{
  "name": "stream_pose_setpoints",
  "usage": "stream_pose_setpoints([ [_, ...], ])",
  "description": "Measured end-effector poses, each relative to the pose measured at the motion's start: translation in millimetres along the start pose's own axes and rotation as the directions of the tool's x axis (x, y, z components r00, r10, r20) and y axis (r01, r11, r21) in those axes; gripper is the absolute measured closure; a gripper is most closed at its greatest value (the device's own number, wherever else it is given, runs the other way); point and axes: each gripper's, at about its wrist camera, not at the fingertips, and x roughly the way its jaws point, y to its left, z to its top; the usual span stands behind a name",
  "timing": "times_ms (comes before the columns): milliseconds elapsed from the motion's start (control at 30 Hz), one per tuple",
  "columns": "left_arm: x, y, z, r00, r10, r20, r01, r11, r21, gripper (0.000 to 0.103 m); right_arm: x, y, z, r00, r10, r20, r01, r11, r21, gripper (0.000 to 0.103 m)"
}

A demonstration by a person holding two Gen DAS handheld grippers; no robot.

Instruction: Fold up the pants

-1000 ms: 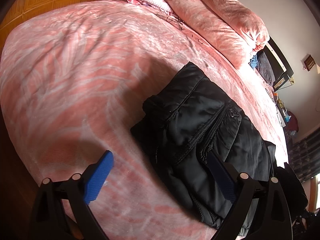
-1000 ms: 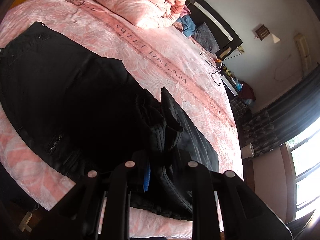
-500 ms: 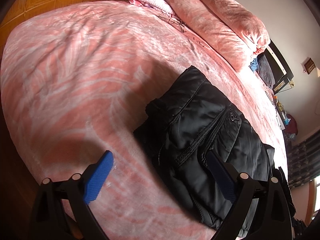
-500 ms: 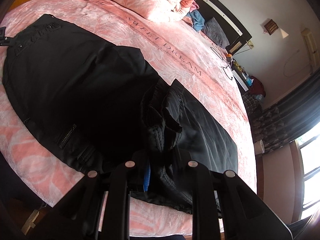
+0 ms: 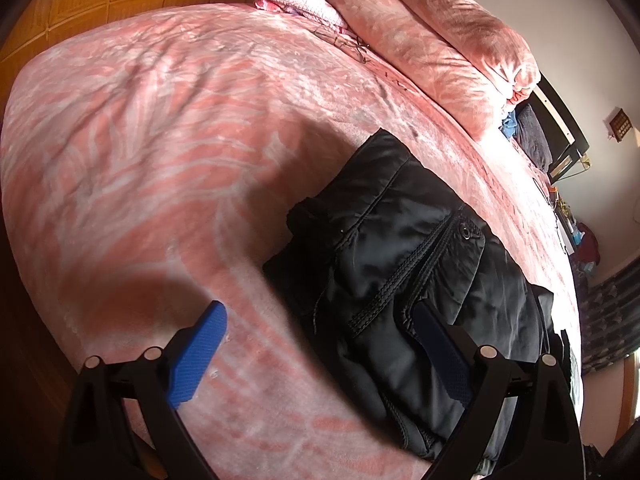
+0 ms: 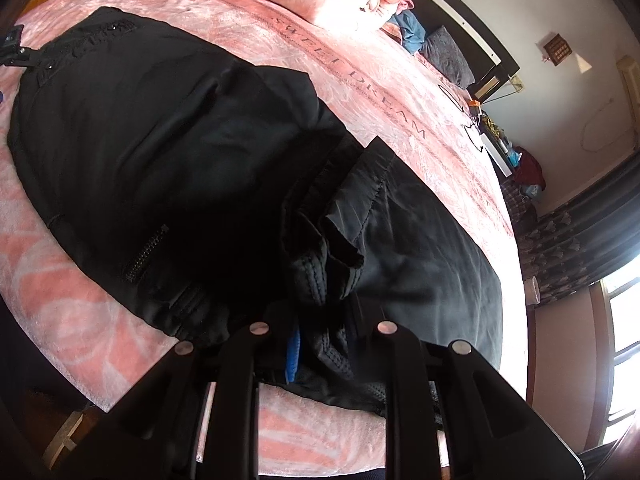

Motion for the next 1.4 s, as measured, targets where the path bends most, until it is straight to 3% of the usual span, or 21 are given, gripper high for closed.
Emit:
stream_pose_setpoints([
  [200, 0, -1, -1, 1.0, 0.004, -0.001, -0.004, 1.0, 0.007, 0.008, -1, 0, 2, 0.994, 0.106, -0.032, -0.105, 0.994, 0.034, 0.065],
  [300, 0, -1, -1, 1.0, 0.002, -0.001, -0.002, 1.0, 0.003, 0.008, -11, -16, 6, 0.959, 0.28, -0.052, -0.272, 0.954, 0.122, 0.038],
  [367, -1, 0, -2, 1.0, -0.006, 0.002, 0.006, 1.0, -0.003, 0.008, -16, -35, 10, 0.918, 0.395, -0.038, -0.378, 0.9, 0.216, 0.032],
  [467, -3, 2, -3, 1.0, -0.016, 0.011, 0.016, 1.0, -0.013, 0.008, -13, -75, 20, 0.875, 0.484, -0.009, -0.445, 0.811, 0.381, 0.035],
  [500, -4, 2, -3, 1.0, -0.02, 0.012, 0.02, 1.0, -0.013, 0.008, -8, -83, 25, 0.871, 0.491, -0.018, -0.441, 0.797, 0.412, 0.035],
  [567, -4, 2, -2, 1.0, -0.025, 0.014, 0.025, 1.0, -0.012, 0.008, 6, -86, 32, 0.873, 0.483, -0.067, -0.413, 0.806, 0.423, 0.037],
  [633, -4, 3, -1, 0.999, -0.03, 0.013, 0.031, 0.999, -0.013, 0.008, 19, -86, 34, 0.875, 0.471, -0.116, -0.379, 0.813, 0.442, 0.052],
  [667, -5, 5, -1, 0.999, -0.032, 0.014, 0.032, 0.999, -0.016, 0.008, 25, -86, 33, 0.863, 0.489, -0.126, -0.384, 0.797, 0.465, 0.059],
  [733, -5, 8, 0, 0.999, -0.036, 0.015, 0.036, 0.999, -0.022, 0.008, 33, -85, 29, 0.835, 0.534, -0.131, -0.409, 0.762, 0.502, 0.083],
  [833, -5, 10, 2, 0.999, -0.042, 0.014, 0.043, 0.999, -0.028, 0.008, 31, -84, 30, 0.818, 0.566, -0.106, -0.441, 0.733, 0.518, 0.098],
  [967, -5, 11, 2, 0.999, -0.043, 0.015, 0.043, 0.999, -0.028, 0.008, 19, -85, 34, 0.804, 0.592, -0.058, -0.479, 0.702, 0.527, 0.1],
  [1200, -4, 13, 3, 0.999, -0.041, 0.003, 0.041, 0.999, -0.033, 0.008, 34, -75, 35, 0.78, 0.616, -0.109, -0.484, 0.705, 0.518, 0.1],
  [1400, 3, 19, 6, 0.997, -0.051, -0.059, 0.047, 0.997, -0.063, 0.006, 26, -80, 38, 0.761, 0.636, -0.132, -0.517, 0.716, 0.47, 0.089],
])
